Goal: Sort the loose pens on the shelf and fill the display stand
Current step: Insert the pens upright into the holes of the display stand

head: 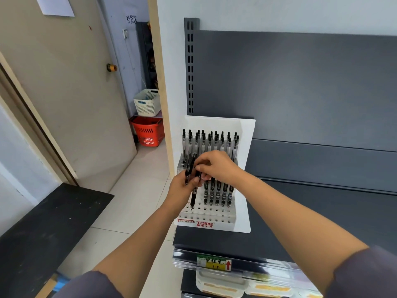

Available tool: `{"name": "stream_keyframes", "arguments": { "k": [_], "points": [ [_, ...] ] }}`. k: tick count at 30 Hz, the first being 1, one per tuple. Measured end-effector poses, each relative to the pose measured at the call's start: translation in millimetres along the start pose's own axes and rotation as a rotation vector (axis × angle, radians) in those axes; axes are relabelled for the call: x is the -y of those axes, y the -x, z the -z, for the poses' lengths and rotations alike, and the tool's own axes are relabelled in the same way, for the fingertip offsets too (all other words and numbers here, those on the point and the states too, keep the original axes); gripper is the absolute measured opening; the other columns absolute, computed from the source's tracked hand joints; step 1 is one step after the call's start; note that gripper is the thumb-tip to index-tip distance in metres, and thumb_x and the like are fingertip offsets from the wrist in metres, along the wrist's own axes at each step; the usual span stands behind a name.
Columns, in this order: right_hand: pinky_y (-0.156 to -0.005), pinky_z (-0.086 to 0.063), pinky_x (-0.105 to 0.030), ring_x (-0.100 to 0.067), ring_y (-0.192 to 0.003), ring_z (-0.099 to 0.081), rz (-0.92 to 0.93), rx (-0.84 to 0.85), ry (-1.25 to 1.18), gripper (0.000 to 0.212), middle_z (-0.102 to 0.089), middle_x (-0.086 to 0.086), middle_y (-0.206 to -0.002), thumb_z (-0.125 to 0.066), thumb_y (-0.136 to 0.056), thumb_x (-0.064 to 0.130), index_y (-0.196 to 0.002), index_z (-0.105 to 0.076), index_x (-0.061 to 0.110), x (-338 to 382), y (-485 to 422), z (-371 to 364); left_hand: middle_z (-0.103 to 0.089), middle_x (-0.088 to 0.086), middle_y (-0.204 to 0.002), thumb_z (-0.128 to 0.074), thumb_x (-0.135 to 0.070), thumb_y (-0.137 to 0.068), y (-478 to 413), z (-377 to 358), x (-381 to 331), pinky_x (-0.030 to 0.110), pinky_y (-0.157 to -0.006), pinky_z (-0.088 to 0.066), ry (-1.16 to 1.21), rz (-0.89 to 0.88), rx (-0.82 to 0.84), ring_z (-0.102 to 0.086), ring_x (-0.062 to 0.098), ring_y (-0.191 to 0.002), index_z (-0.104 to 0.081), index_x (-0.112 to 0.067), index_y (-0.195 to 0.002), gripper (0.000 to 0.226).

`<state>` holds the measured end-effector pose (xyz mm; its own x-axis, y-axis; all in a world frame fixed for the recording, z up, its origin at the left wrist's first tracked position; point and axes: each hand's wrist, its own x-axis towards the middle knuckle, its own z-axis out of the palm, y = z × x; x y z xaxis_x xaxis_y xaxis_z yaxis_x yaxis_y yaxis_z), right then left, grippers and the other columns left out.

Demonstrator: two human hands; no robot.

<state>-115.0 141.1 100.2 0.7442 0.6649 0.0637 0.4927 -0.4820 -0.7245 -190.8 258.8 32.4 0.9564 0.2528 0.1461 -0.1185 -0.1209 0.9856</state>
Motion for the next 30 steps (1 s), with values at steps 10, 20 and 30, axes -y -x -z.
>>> {"name": "stream_keyframes", "arguments": {
  "k": [10, 20, 30],
  "points": [
    [-0.081, -0.054, -0.032, -0.013, -0.070, -0.060, 0.038, -0.214, 0.344, 0.015, -0.069, -0.003, -0.082, -0.058, -0.093, 0.017, -0.096, -0.069, 0.008, 0, -3, 2, -0.060, -0.001, -0.078, -0.048, -0.013, -0.096, -6, 10, 6, 0.011, -0.050, -0.041, -0.124, 0.021, -0.140, -0.053, 0.009, -0.062, -0.056, -0.013, -0.097, 0.007],
    [-0.075, -0.055, -0.039, -0.024, -0.078, -0.066, -0.081, -0.054, 0.539, 0.023, -0.071, -0.009, -0.089, -0.054, -0.095, 0.018, -0.092, -0.071, 0.003, 1, -12, -20, -0.046, -0.006, -0.069, -0.040, -0.036, -0.098, 1, 20, 22, 0.014, -0.047, -0.030, -0.048, 0.109, -0.096, -0.035, 0.006, -0.054, -0.049, -0.024, -0.100, 0.016],
    [-0.066, -0.045, -0.031, -0.023, -0.097, -0.057, -0.015, -0.203, 0.776, 0.025, -0.060, 0.002, -0.100, -0.055, -0.092, 0.042, -0.095, -0.065, 0.019, -13, -5, -36, -0.057, -0.002, -0.094, -0.043, -0.017, -0.098, 1, 30, 33, 0.023, -0.069, -0.049, -0.121, 0.073, -0.121, -0.053, 0.010, -0.077, -0.053, -0.018, -0.105, 0.012]
  ]
}}
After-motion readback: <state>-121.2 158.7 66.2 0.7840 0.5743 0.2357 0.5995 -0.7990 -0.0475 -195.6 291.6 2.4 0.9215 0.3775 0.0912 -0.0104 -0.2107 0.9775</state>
